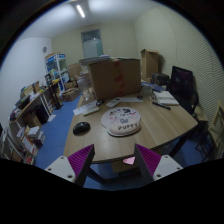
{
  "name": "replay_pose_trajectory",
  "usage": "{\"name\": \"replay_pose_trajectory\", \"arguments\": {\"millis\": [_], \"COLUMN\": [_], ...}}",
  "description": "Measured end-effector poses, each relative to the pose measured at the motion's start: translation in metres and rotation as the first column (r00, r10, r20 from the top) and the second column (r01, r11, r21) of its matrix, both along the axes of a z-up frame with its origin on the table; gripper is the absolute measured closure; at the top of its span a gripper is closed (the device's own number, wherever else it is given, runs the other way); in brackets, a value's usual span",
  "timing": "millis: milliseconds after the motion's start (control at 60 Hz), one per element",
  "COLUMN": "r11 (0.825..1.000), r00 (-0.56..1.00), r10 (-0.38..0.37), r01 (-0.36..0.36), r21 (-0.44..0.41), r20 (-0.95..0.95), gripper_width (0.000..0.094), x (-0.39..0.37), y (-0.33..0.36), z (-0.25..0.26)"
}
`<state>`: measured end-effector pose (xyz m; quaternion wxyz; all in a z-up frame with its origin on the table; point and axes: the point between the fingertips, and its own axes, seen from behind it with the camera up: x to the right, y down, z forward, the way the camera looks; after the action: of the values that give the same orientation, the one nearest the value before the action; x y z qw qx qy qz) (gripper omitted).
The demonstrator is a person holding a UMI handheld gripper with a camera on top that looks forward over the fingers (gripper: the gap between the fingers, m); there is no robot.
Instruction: Arrange mouse
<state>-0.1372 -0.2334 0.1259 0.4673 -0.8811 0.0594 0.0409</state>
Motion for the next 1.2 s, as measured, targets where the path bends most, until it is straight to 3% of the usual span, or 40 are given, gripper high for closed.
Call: {"name": "replay_pose_trajectory", "arguments": {"millis": [133, 450, 733, 1017, 1133, 1200], "r11": [1.000, 0.983, 0.985, 0.992, 0.993, 0.992], "r00": [1.000, 0.983, 0.986, 0.991, 0.988, 0.987], "r10": [0.013, 0.181, 0.160, 0.121, 0.114, 0.118], "r01": [-0.013, -0.181, -0.162, -0.118, -0.109, -0.114], "r21": [0.002, 0.009, -0.058, -0.049, -0.049, -0.050], "r20": [-0.021, -0.037, -0.037, 0.062, 0.104, 0.105], "gripper_width": [0.0112, 0.0124, 0.0119, 0.0120, 0.0142, 0.0214], "x": [-0.031, -0.155, -0.204, -0.209, -0.215, -0.217], "y": [0.014, 0.103, 0.178, 0.253, 0.280, 0.292], "z": [-0.015, -0.068, -0.132, -0.136, -0.137, -0.138]}}
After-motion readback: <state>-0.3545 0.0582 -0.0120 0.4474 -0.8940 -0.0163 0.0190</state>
